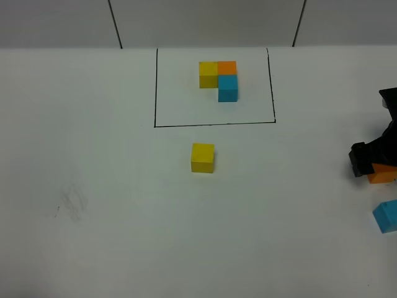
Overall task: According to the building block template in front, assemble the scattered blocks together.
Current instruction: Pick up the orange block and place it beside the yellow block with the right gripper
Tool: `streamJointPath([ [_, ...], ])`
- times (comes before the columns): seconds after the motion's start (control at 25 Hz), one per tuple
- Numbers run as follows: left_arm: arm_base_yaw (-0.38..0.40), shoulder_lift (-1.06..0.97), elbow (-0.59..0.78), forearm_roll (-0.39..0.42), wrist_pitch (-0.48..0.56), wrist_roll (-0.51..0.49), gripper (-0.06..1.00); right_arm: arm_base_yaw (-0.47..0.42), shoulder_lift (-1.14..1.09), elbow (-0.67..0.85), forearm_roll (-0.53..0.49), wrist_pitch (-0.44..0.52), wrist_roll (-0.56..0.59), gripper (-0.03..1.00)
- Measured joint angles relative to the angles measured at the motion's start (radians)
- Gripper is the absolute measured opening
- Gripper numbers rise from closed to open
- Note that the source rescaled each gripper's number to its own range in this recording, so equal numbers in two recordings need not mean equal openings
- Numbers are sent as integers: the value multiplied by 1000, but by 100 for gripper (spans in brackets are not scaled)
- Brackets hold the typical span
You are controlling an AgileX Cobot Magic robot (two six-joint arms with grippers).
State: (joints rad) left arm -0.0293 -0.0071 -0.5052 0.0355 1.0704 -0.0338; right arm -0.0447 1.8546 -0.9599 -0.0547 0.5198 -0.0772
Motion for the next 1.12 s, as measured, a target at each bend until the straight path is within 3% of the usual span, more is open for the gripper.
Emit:
streamJointPath([
  [0.12,0,0,0,0,0,0,68,0,29,-4,0,-6,-1,73],
  [0.16,0,0,0,0,0,0,68,0,35,-6,-1,-10,-1,63],
  [0.24,0,0,0,0,0,0,68,0,39,-8,-3,-23,-1,33],
  [0.28,0,0,0,0,0,0,68,0,39,-8,-4,-32,-1,11],
  [0.32,0,0,0,0,0,0,68,0,36,-9,-7,-37,-1,1],
  [0.52,0,0,0,0,0,0,68,23,-42,-9,-49,-37,-37,1],
  [0.6,0,0,0,0,0,0,68,60,-92,-10,-51,-26,-120,1],
  [0.88,0,0,0,0,0,0,68,274,-87,-124,36,108,-568,1],
  [1.12,0,0,0,0,0,0,68,424,43,-316,47,268,-682,1],
])
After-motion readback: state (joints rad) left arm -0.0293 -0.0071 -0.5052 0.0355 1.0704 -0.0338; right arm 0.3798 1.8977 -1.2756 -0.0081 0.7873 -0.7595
